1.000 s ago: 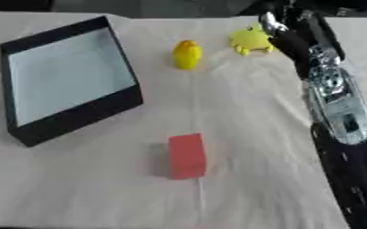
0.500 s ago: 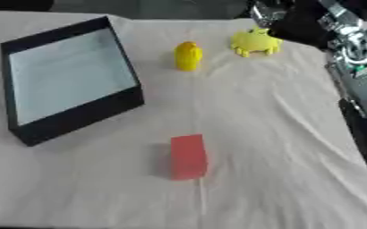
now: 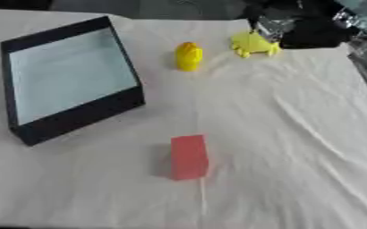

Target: Pick up objects on the table and place them in the box.

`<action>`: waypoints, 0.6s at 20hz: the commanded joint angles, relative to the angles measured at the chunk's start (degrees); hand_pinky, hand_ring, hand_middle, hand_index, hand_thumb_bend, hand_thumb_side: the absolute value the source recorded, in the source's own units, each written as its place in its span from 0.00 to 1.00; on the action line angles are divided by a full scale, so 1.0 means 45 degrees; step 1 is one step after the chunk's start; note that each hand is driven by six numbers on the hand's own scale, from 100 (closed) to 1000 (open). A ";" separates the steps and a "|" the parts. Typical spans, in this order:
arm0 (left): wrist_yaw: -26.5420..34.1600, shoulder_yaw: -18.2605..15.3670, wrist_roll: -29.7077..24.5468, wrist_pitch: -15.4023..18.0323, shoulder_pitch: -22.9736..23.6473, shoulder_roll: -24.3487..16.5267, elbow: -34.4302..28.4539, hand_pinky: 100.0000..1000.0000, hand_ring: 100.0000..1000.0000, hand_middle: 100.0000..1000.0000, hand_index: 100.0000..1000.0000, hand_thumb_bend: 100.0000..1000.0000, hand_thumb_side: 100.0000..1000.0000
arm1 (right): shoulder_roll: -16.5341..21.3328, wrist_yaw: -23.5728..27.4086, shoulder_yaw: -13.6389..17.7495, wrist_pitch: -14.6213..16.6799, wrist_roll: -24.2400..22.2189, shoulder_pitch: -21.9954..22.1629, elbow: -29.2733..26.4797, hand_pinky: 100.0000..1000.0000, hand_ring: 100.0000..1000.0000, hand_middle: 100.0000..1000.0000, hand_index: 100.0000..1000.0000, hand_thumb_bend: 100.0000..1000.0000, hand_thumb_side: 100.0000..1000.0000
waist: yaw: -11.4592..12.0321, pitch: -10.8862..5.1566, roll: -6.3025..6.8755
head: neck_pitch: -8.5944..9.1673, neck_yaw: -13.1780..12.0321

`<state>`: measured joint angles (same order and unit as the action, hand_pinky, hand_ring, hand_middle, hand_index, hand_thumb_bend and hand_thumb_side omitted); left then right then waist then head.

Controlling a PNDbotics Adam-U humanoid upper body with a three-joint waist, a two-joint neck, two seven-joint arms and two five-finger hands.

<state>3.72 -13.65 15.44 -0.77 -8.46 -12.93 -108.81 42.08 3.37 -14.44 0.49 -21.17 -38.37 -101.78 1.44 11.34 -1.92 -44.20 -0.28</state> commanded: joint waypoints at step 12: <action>-0.0079 -0.0006 -0.0141 0.0011 0.0008 -0.0448 -0.0053 0.84 0.71 0.74 0.77 0.06 0.83 | 0.0925 0.0327 -0.1457 0.1410 -0.1234 -0.0895 -0.0889 0.89 0.78 0.69 0.88 0.24 0.44 | -0.0134 -0.0362 -0.0044 | 0.0018 -0.0079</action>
<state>3.65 -13.60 14.95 -0.79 -8.12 -13.18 -108.47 45.10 4.37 -21.08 6.49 -26.24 -41.38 -104.75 0.86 11.18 -2.25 -44.20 -0.49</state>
